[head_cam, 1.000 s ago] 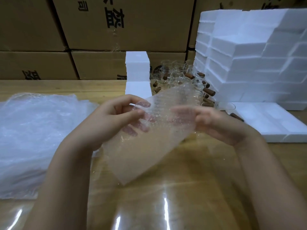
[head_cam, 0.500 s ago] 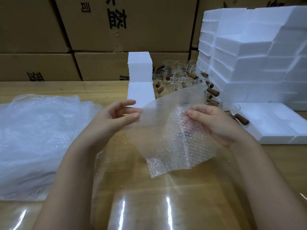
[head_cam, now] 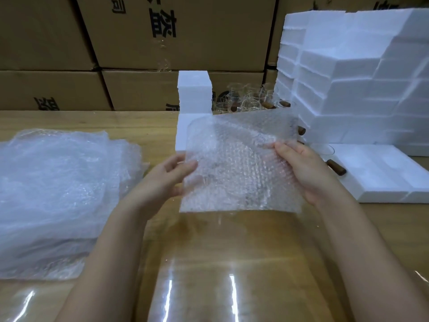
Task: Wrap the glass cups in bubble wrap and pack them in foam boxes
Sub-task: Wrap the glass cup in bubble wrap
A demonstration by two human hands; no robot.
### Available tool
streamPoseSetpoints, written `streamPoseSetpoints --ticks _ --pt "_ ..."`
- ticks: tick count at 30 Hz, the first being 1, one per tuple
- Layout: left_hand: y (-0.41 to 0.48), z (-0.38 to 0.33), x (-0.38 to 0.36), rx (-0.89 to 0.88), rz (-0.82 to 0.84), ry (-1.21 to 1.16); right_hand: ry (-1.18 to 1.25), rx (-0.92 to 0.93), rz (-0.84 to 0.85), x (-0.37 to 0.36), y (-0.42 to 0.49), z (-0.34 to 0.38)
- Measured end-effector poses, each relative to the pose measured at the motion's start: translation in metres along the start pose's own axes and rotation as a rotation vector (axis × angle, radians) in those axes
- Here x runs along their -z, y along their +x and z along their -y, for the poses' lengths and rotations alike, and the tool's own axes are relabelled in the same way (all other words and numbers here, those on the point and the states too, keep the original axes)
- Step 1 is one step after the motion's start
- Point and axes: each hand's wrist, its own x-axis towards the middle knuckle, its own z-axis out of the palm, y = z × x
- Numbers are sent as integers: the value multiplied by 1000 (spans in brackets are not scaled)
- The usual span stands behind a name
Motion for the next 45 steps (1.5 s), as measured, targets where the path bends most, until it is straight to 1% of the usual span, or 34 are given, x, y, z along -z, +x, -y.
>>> streamPoseSetpoints --ticks 2,7,12,16,19,21,22,24,26,30,34,35,37,38,39,40,41,43,45 --pt "-1 2 -1 -14 -1 138 -36 9 -22 2 1 -1" --pt "-2 -5 3 -166 -111 192 -253 131 19 10 -5 6" --pt "-6 -13 8 -266 -141 294 -495 302 5 15 -16 25" --pt "-10 -20 8 -299 -134 219 -597 392 -3 15 -19 32" --pt "-12 -21 11 -341 -116 171 -501 409 -2 14 -20 36" --pt "-12 -21 14 -339 -93 91 -342 398 6 15 -20 36" --pt "-11 -21 15 -330 -85 50 -254 371 12 15 -20 37" --pt "-9 -19 17 -313 -96 -7 -158 317 24 16 -17 35" --pt "-8 -16 19 -313 -124 -10 -135 264 31 14 -13 31" --pt "-7 -13 22 -300 -131 17 -48 142 21 6 -6 19" --pt "-8 -13 22 -242 -169 85 -53 122 -13 2 -4 16" --pt "-7 -13 21 -219 -212 133 -79 136 -7 0 -4 15" --pt "-4 -14 14 -205 -398 340 -123 172 7 -5 -5 16" --pt "-4 -17 8 -232 -485 427 -136 191 14 -9 -6 17" --pt "-5 -21 -1 -274 -514 453 -150 213 20 -14 -8 17" --pt "-7 -24 -9 -299 -474 426 -169 235 25 -20 -9 17" --pt "-8 -28 -20 -300 -386 368 -196 258 31 -28 -11 16" --pt "-12 -34 -39 -239 -223 282 -276 299 60 -45 -17 14" --pt "-14 -37 -53 -176 -152 321 -358 367 103 -61 -24 11"
